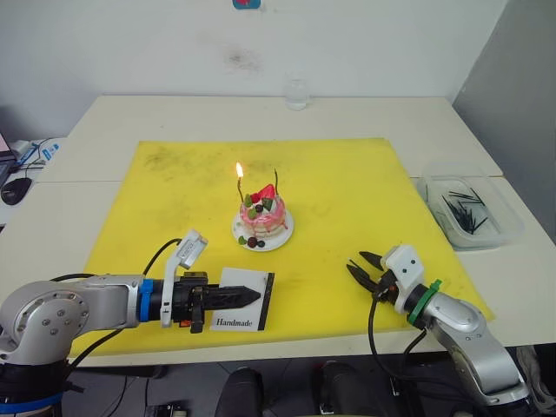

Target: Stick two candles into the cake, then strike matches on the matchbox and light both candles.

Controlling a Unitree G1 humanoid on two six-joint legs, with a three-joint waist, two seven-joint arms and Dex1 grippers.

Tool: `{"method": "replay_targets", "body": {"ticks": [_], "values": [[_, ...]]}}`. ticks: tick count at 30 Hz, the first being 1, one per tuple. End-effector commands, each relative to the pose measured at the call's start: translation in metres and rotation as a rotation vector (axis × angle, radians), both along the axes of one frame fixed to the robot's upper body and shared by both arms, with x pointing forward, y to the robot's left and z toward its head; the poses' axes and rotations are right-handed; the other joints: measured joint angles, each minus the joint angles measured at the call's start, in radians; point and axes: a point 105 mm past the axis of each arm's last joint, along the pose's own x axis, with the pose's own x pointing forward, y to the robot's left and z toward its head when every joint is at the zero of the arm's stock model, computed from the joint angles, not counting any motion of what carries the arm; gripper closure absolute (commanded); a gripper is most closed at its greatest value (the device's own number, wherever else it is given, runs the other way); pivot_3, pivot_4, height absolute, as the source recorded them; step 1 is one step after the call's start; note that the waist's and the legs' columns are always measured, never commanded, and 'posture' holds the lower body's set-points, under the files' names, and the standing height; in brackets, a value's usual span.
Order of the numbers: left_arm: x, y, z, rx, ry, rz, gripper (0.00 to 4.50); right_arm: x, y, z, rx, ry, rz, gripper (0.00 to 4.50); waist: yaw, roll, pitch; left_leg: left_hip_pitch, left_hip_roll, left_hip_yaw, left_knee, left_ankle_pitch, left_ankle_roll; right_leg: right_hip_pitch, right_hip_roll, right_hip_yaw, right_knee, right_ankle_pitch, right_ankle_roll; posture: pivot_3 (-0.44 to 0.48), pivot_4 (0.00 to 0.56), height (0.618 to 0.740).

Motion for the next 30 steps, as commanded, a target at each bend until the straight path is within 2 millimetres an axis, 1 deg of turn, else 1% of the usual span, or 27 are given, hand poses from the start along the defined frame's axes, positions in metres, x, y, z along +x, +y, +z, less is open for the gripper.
{"method": "replay_targets", "body": {"ticks": [1,4,5,7,11,15,18,22,27,30], "values": [[-0.002,-0.002,0.006,-0.005,-0.034,-0.016,4.50,-0.003,0.006,-0.001,-0.001,-0.002,0.024,2.50,0.000,0.000,0.000,0.000,0.000,0.000,0.000,0.000,0.000,0.000,0.000,0.000,0.000,0.000,0.000,0.000,0.150,0.740],[-0.001,-0.002,0.006,-0.005,-0.036,-0.015,4.50,-0.005,0.006,-0.004,-0.008,0.008,0.029,2.50,0.000,0.000,0.000,0.000,0.000,0.000,0.000,0.000,0.000,0.000,0.000,0.000,0.000,0.000,0.000,0.000,0.150,0.740],[-0.001,-0.002,0.006,-0.005,-0.037,-0.015,4.50,-0.005,0.006,-0.005,-0.009,0.007,0.028,2.66,0.000,0.000,0.000,0.000,0.000,0.000,0.000,0.000,0.000,0.000,0.000,0.000,0.000,0.000,0.000,0.000,0.150,0.740],[-0.001,-0.002,0.006,-0.005,-0.037,-0.015,4.50,-0.005,0.007,-0.004,-0.016,-0.002,0.031,3.08,0.000,0.000,0.000,0.000,0.000,0.000,0.000,0.000,0.000,0.000,0.000,0.000,0.000,0.000,0.000,0.000,0.150,0.740],[0.000,-0.002,0.006,-0.004,-0.036,-0.015,4.50,-0.004,0.010,-0.002,-0.020,-0.017,0.033,4.46,0.000,-0.001,0.000,0.000,0.000,0.000,0.000,0.000,0.000,0.000,0.000,0.000,0.000,0.000,0.000,0.000,0.150,0.740],[0.000,-0.002,0.006,-0.004,-0.036,-0.017,4.50,-0.003,0.010,0.001,-0.027,-0.018,0.029,4.49,0.000,-0.001,-0.001,0.001,0.000,0.000,0.000,0.000,0.000,0.001,0.000,0.000,0.000,0.000,0.000,0.000,0.150,0.740],[0.001,-0.003,0.006,-0.005,-0.036,-0.017,4.50,-0.003,0.004,0.005,-0.031,-0.022,0.020,4.49,0.000,-0.001,-0.001,0.001,0.000,0.000,0.000,0.000,0.000,0.001,0.000,0.000,0.000,0.000,0.000,0.000,0.150,0.740],[0.003,-0.004,0.005,-0.009,-0.039,-0.015,4.50,-0.004,-0.002,0.014,-0.022,-0.034,0.013,4.49,0.002,-0.001,-0.001,0.000,0.000,0.000,0.000,0.000,0.000,0.001,0.000,0.000,0.000,0.000,0.000,0.000,0.150,0.740],[0.009,-0.011,0.004,-0.012,-0.071,0.000,4.50,-0.008,-0.002,0.038,-0.012,-0.071,0.039,4.49,0.003,-0.001,-0.001,0.000,0.000,0.000,0.000,0.000,0.000,0.001,-0.001,0.000,0.000,0.000,0.000,0.000,0.150,0.740],[0.017,-0.022,0.005,-0.018,-0.114,0.019,4.50,-0.013,0.003,0.060,-0.051,-0.122,0.107,4.49,0.004,-0.001,-0.001,0.000,-0.001,0.000,0.001,0.000,0.000,0.001,-0.001,0.000,0.000,0.000,0.000,0.000,0.150,0.740]]}}
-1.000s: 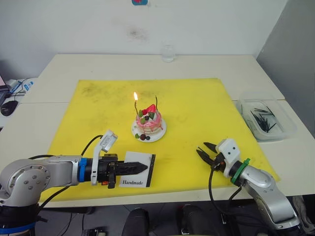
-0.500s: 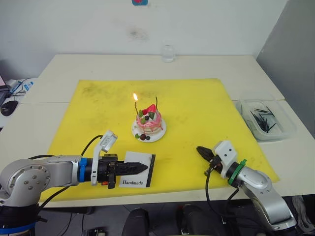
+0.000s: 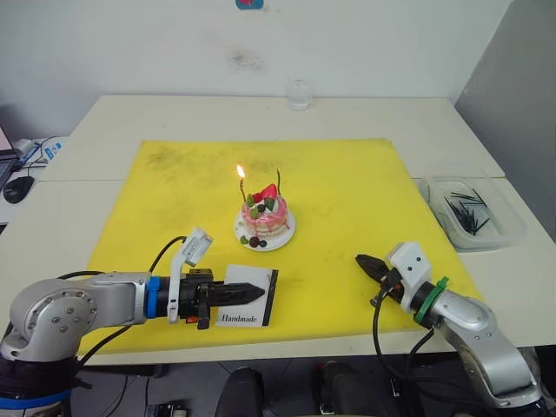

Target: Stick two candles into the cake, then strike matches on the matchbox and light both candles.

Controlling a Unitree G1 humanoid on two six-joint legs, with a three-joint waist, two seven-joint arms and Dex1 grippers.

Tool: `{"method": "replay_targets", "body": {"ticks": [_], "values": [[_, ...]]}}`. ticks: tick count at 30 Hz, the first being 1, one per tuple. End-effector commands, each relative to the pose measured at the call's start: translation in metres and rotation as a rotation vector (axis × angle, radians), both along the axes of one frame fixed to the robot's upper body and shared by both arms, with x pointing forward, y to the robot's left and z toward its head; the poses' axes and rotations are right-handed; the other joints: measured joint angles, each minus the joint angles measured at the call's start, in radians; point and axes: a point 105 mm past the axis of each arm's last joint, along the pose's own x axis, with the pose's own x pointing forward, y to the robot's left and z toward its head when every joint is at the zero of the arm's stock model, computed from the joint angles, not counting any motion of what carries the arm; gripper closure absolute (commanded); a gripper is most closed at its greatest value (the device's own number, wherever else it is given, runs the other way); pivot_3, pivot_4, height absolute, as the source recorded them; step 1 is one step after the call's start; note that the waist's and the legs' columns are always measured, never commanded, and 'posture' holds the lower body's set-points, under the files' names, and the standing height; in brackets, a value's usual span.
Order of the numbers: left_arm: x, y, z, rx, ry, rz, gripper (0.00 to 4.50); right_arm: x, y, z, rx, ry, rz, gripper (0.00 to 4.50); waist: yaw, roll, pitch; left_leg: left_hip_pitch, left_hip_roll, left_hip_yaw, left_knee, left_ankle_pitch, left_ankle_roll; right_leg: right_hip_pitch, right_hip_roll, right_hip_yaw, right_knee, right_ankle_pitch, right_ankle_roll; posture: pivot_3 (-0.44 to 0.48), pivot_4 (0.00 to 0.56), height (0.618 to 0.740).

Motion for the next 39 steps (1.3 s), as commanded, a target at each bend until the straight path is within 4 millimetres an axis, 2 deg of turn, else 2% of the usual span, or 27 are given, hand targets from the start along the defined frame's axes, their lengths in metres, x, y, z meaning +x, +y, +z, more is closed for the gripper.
{"method": "replay_targets", "body": {"ticks": [1,5,9,12,16,22,39], "values": [[0.009,-0.014,0.006,-0.009,-0.075,0.012,4.50,-0.008,0.009,0.039,-0.021,-0.103,0.093,4.49,0.000,0.000,0.000,0.000,0.000,0.000,0.000,0.000,0.000,0.000,0.000,0.000,0.000,0.000,0.000,0.000,0.150,0.740],[0.018,-0.037,0.012,-0.068,-0.109,0.016,4.50,-0.024,0.024,0.066,-0.121,-0.134,0.281,4.49,0.001,0.000,0.000,0.000,-0.001,0.000,0.001,0.000,0.000,0.001,0.000,0.000,0.000,0.001,0.001,0.000,0.150,0.740],[0.027,-0.051,0.019,-0.121,-0.122,0.018,4.50,-0.039,0.036,0.075,-0.219,-0.108,0.440,4.49,0.001,-0.001,0.000,-0.001,-0.001,-0.001,0.001,0.000,0.000,0.001,0.002,-0.001,-0.001,0.000,0.001,0.000,0.150,0.740],[0.031,-0.057,0.023,-0.138,-0.127,0.010,4.50,-0.042,0.043,0.075,-0.276,-0.101,0.503,4.49,-0.001,-0.001,0.000,0.000,-0.001,-0.002,0.001,0.000,0.000,0.001,0.003,-0.001,0.000,0.001,0.001,0.000,0.150,0.740],[0.033,-0.061,0.027,-0.152,-0.131,-0.005,4.50,-0.036,0.053,0.074,-0.308,-0.131,0.513,4.49,-0.001,-0.001,0.000,0.000,-0.001,-0.003,0.001,0.000,0.000,0.001,0.004,-0.001,0.000,0.001,0.001,0.000,0.150,0.740],[0.033,-0.061,0.028,-0.149,-0.134,-0.016,4.50,-0.022,0.056,0.072,-0.358,-0.179,0.480,4.49,-0.001,-0.001,0.000,-0.001,-0.002,-0.002,0.001,0.000,0.000,0.001,0.003,-0.001,-0.001,0.001,0.001,0.000,0.150,0.740],[0.033,-0.061,0.025,-0.141,-0.138,-0.012,4.50,-0.031,0.062,0.062,-0.364,-0.165,0.537,4.49,0.000,-0.001,0.000,-0.001,-0.001,-0.002,0.001,0.000,0.000,0.001,0.003,-0.001,0.000,0.001,0.001,0.000,0.150,0.740]]}}
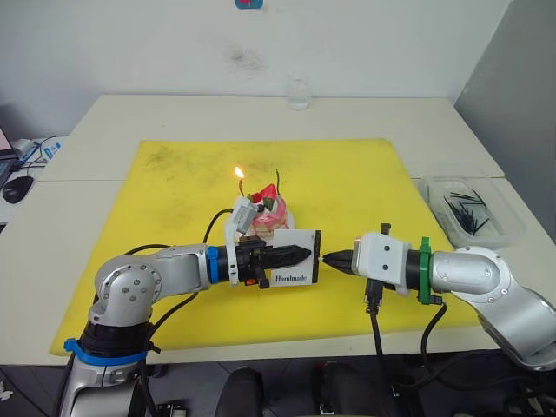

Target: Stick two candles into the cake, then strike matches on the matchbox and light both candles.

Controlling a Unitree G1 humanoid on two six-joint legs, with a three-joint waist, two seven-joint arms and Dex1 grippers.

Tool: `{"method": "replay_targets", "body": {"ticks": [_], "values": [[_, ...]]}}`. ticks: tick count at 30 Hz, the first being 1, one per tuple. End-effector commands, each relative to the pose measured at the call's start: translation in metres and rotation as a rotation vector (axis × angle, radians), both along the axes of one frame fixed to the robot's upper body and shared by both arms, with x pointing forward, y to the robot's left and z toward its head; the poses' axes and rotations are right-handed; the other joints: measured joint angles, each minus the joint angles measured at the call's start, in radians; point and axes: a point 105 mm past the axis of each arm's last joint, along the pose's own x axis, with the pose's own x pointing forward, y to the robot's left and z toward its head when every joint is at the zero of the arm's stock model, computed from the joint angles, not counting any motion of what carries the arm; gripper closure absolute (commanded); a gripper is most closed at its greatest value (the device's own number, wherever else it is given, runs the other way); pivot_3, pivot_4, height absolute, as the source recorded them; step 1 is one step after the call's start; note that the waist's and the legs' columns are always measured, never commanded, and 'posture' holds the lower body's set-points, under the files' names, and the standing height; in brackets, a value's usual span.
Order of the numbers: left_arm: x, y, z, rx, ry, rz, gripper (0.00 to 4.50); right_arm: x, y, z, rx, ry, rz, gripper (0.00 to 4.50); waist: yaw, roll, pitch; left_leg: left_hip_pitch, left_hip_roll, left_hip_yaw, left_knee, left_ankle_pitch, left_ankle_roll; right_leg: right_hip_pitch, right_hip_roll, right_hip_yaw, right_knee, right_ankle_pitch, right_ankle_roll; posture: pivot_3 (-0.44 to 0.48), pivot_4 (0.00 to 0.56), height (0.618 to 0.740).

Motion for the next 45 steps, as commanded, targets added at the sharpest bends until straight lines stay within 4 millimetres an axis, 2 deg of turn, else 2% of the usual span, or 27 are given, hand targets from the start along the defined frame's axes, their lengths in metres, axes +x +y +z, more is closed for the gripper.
{"method": "replay_targets", "body": {"ticks": [1,11,16,18,21,25,29,32,39,45], "values": [[-0.003,-0.003,0.007,-0.010,-0.039,-0.025,4.50,-0.007,0.005,0.006,0.011,-0.027,0.036,4.49,0.000,0.000,0.000,0.000,0.000,0.000,0.000,0.000,0.000,0.000,0.000,0.000,0.000,0.000,0.000,0.000,0.150,0.740],[-0.008,-0.005,0.008,-0.026,-0.030,-0.055,4.50,0.002,0.002,0.003,0.002,-0.052,-0.017,4.49,0.000,0.000,0.000,0.000,0.000,0.000,0.000,0.000,0.000,0.000,0.000,0.000,0.000,0.000,0.000,0.000,0.150,0.740],[-0.013,-0.009,0.010,-0.047,-0.019,-0.082,4.50,0.006,0.006,0.003,0.022,-0.066,-0.033,4.49,0.000,0.000,0.000,0.000,0.000,0.000,0.000,0.000,0.000,0.000,0.000,0.000,0.000,0.000,0.000,0.000,0.150,0.740],[-0.015,-0.009,0.009,-0.048,-0.011,-0.090,4.50,0.009,0.009,0.005,0.043,-0.079,-0.044,4.49,0.000,0.000,0.000,0.000,0.000,0.000,0.000,0.000,0.000,0.000,0.000,0.000,0.000,0.000,0.000,0.000,0.150,0.740],[-0.018,-0.008,0.005,-0.038,0.006,-0.091,4.50,0.022,0.007,0.022,0.129,-0.164,-0.132,4.49,-0.001,0.000,0.000,0.000,0.000,0.000,0.000,0.000,0.000,0.000,0.000,0.000,0.000,0.000,0.000,0.000,0.150,0.740],[-0.016,0.010,0.000,0.002,0.019,-0.029,4.50,0.031,-0.016,0.051,0.213,-0.247,-0.257,4.49,-0.001,0.000,0.000,0.000,0.000,0.000,0.000,0.000,0.000,0.000,0.000,0.000,0.000,0.000,0.000,0.000,0.150,0.740],[-0.015,0.037,-0.004,0.070,0.033,0.038,4.50,0.031,-0.032,0.059,0.211,-0.253,-0.310,4.49,-0.001,-0.001,0.000,0.000,0.001,0.000,0.000,0.000,0.000,0.000,-0.001,0.001,0.000,0.000,0.000,0.000,0.150,0.740],[-0.016,0.047,-0.003,0.095,0.031,0.056,4.50,0.029,-0.028,0.058,0.216,-0.234,-0.299,4.49,-0.001,0.000,0.000,0.001,0.000,0.000,0.000,0.000,0.000,0.000,-0.001,0.000,0.000,0.000,0.000,0.000,0.150,0.740],[-0.019,0.050,-0.004,0.096,0.029,0.055,4.50,0.031,-0.012,0.063,0.246,-0.231,-0.262,4.49,-0.003,0.000,0.000,0.000,0.001,0.000,0.000,0.000,0.000,0.000,-0.001,0.001,0.001,0.000,0.000,0.000,0.150,0.740],[-0.021,0.048,-0.007,0.096,0.032,0.045,4.50,0.051,0.018,0.069,0.244,-0.257,-0.215,4.49,-0.004,0.000,0.000,0.000,0.001,0.000,0.000,0.000,0.000,-0.001,-0.001,0.000,0.001,0.000,-0.001,0.000,0.150,0.740]]}}
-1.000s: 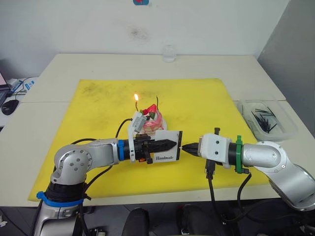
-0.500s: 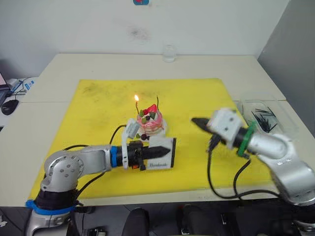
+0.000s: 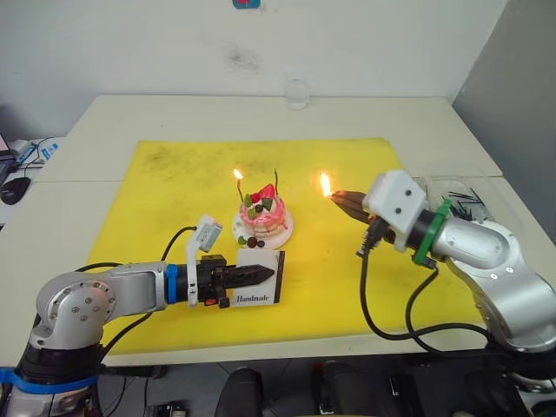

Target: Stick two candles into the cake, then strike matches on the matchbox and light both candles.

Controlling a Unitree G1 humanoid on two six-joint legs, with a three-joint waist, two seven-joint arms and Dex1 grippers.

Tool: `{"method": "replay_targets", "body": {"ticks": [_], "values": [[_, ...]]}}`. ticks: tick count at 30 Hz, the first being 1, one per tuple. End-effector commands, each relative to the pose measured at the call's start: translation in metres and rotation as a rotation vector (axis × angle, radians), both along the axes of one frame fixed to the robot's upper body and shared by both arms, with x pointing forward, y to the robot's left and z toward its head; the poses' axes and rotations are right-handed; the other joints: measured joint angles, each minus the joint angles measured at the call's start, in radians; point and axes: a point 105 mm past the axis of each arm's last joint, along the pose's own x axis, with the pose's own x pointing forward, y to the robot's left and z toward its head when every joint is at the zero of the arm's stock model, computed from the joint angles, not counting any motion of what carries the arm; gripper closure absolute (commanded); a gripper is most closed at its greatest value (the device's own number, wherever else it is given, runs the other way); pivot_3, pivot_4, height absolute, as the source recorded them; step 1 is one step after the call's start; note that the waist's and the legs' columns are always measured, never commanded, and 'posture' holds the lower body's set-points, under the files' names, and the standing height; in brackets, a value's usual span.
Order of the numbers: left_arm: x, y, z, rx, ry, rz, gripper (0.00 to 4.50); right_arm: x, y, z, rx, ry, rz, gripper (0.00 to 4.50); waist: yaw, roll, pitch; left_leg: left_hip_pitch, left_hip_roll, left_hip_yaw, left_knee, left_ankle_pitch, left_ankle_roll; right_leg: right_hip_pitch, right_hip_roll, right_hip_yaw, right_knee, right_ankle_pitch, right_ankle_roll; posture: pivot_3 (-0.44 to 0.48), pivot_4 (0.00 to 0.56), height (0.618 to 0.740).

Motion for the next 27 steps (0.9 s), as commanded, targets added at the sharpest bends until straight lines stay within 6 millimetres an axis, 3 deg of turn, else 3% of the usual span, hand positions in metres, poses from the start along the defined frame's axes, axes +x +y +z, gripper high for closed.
{"method": "replay_targets", "body": {"ticks": [1,6,12,27], "values": [[-0.002,-0.004,0.010,-0.017,-0.054,-0.023,4.50,0.009,0.012,0.004,-0.017,-0.048,0.007,4.49,0.002,0.000,0.000,0.000,0.000,0.000,0.000,0.000,0.000,0.000,0.000,0.000,0.000,0.000,0.000,0.000,0.150,0.740],[-0.002,-0.007,0.010,-0.022,-0.060,-0.032,4.50,0.027,0.038,0.001,-0.022,-0.086,0.025,4.49,0.003,0.000,0.000,-0.001,0.000,0.001,0.000,0.000,0.000,0.000,0.000,0.001,-0.001,0.000,0.000,0.000,0.150,0.740],[-0.003,-0.009,0.009,-0.023,-0.061,-0.034,4.50,0.039,0.049,0.002,-0.039,-0.140,0.045,4.49,0.004,0.000,0.000,-0.001,0.000,0.001,0.000,0.000,0.000,-0.001,0.000,0.000,-0.001,0.000,0.000,0.000,0.150,0.740],[-0.003,-0.011,0.008,-0.031,-0.062,-0.032,4.50,0.047,0.053,0.009,-0.038,-0.215,0.061,4.49,0.003,0.000,0.000,-0.001,0.001,0.001,0.000,0.000,0.000,-0.001,0.000,0.000,0.000,0.000,0.000,0.000,0.150,0.740]]}}
